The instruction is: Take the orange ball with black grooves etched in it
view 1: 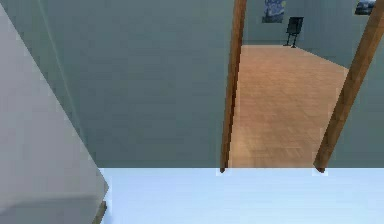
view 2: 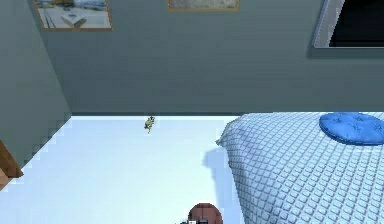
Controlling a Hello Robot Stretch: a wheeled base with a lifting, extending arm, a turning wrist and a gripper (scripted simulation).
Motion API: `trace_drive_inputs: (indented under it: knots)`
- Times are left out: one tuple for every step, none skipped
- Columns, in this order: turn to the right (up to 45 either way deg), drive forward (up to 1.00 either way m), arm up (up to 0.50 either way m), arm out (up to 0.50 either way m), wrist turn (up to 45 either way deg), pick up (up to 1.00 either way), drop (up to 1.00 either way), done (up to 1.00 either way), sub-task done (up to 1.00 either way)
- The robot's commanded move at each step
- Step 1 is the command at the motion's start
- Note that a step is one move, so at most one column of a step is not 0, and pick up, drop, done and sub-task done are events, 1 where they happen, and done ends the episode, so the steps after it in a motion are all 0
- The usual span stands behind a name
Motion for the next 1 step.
trace_drive_inputs:
  knots:
    - [0.0,0.0,0.0,0.0,45.0,0.0,0.0,0.0,0.0]
